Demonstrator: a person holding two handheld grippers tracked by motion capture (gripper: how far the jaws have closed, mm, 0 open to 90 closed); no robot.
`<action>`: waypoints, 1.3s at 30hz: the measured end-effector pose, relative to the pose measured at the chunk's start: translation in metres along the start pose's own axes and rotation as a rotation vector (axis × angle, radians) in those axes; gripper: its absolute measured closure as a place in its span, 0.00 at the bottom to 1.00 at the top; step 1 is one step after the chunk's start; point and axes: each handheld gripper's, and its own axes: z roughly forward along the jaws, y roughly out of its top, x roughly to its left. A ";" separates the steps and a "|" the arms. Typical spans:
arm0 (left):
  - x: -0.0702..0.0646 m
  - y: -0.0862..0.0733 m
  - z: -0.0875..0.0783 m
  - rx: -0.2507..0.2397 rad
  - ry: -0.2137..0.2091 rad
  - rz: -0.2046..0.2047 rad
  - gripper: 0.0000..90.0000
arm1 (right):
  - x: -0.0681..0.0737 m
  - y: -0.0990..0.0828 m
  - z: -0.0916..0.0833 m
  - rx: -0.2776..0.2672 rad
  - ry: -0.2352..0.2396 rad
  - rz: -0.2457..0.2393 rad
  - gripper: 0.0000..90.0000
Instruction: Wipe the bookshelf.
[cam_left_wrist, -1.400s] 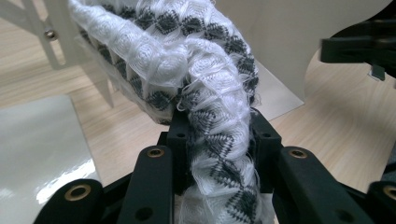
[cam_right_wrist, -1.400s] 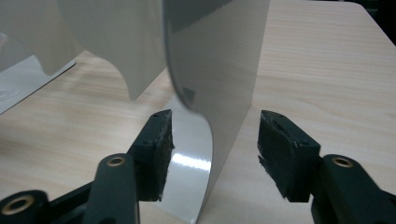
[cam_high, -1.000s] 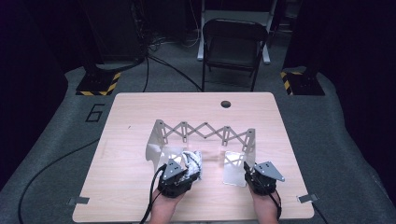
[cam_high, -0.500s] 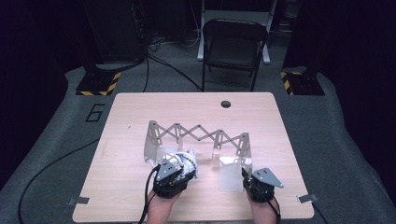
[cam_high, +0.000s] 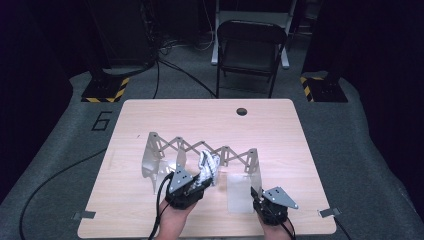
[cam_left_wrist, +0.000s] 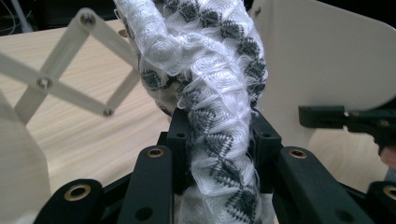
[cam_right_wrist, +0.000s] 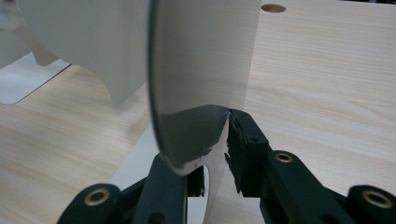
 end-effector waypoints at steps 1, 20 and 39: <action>0.001 0.003 0.000 0.001 0.000 -0.007 0.75 | 0.001 -0.001 0.000 -0.006 0.011 0.003 0.84; 0.006 -0.031 0.060 0.172 0.006 0.004 0.76 | 0.005 -0.004 0.004 -0.022 0.043 -0.037 0.77; -0.001 0.007 0.033 0.058 -0.042 0.016 0.76 | 0.004 -0.005 0.003 -0.022 0.056 -0.020 0.77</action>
